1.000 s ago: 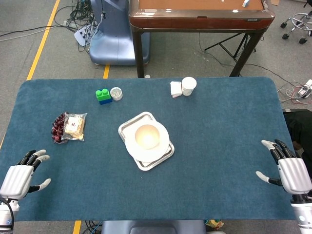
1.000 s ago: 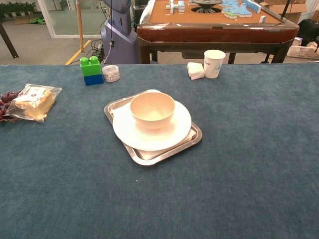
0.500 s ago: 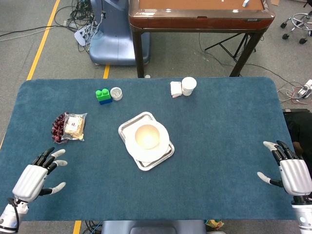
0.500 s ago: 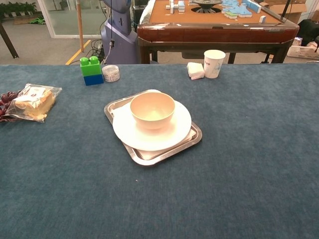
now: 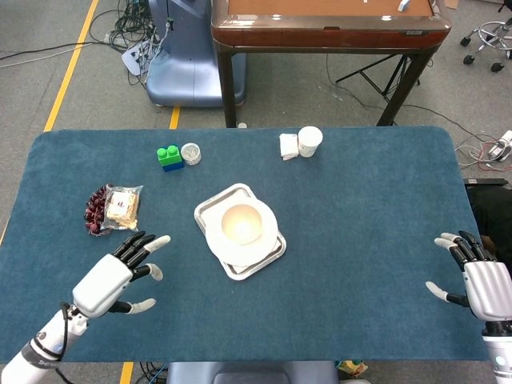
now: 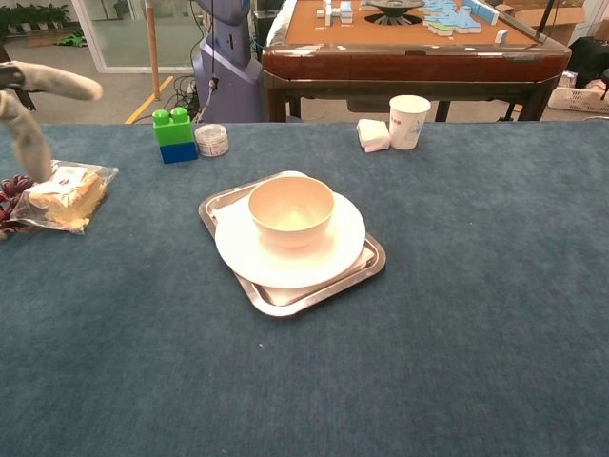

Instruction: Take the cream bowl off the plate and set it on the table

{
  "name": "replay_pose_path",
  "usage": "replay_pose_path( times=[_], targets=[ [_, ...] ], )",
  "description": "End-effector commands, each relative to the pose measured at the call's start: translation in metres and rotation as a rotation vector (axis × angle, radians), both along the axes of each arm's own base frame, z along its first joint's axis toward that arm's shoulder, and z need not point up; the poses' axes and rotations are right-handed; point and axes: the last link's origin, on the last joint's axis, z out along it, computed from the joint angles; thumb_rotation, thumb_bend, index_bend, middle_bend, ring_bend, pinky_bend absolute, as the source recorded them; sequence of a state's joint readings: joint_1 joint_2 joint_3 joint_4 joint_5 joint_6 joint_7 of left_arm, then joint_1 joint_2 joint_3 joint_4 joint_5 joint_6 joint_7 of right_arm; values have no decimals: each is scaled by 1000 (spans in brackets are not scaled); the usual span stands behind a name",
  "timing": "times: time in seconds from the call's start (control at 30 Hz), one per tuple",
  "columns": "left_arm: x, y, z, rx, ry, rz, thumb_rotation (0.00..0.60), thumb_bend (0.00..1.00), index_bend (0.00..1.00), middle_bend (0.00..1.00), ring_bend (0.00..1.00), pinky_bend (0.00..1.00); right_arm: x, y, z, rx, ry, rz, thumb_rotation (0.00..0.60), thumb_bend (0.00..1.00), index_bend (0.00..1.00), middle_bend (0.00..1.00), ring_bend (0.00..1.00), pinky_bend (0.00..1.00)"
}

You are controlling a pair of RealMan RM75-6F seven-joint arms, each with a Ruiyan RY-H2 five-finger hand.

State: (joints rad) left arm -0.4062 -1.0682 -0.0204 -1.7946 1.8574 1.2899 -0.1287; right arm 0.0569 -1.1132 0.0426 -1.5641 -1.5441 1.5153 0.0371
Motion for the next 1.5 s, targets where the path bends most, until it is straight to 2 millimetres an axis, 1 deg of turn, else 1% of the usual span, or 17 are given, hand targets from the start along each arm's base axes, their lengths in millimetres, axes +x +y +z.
replay_pose_path(
  times=[0.03,0.17,0.3,0.5,0.73,0.93,1.03,1.37,1.5],
  targets=[
    [22,16,-12,-12,-18,-45,600,154,483,61,0,0,0,0,1,0,-4,1,600,0,281,244,137,344],
    [36,29,-25,-18,-10,-65,600,154,488,61,0,0,-1,-2,3,0,-10,-3,600,0,283,244,137,344],
    [45,41,-40,-44,8,-51,600,154,504,61,0,0,-1,-2,6,-4,-14,-4,600,0,283,244,137,344],
    [55,55,-67,-73,30,-31,600,154,436,45,0,0,-2,-1,15,-35,-10,-15,600,0,283,244,137,344],
    [64,71,-99,-84,88,-48,600,155,430,43,0,0,-4,0,24,-60,-28,-27,600,0,283,244,137,344],
    [74,84,-114,-69,83,-36,600,154,430,37,0,8,-5,1,28,-62,-44,-26,600,0,283,244,137,344],
    [77,93,-122,-38,113,-30,600,155,429,29,0,14,-5,2,31,-65,-52,-24,600,0,283,244,137,344],
    [77,116,-138,75,200,-2,600,154,444,21,0,20,-7,2,34,-62,-66,-29,600,0,283,244,137,344],
    [78,121,-142,88,226,14,600,155,446,20,0,20,-7,2,34,-56,-69,-31,600,0,283,244,137,344]
  ],
)
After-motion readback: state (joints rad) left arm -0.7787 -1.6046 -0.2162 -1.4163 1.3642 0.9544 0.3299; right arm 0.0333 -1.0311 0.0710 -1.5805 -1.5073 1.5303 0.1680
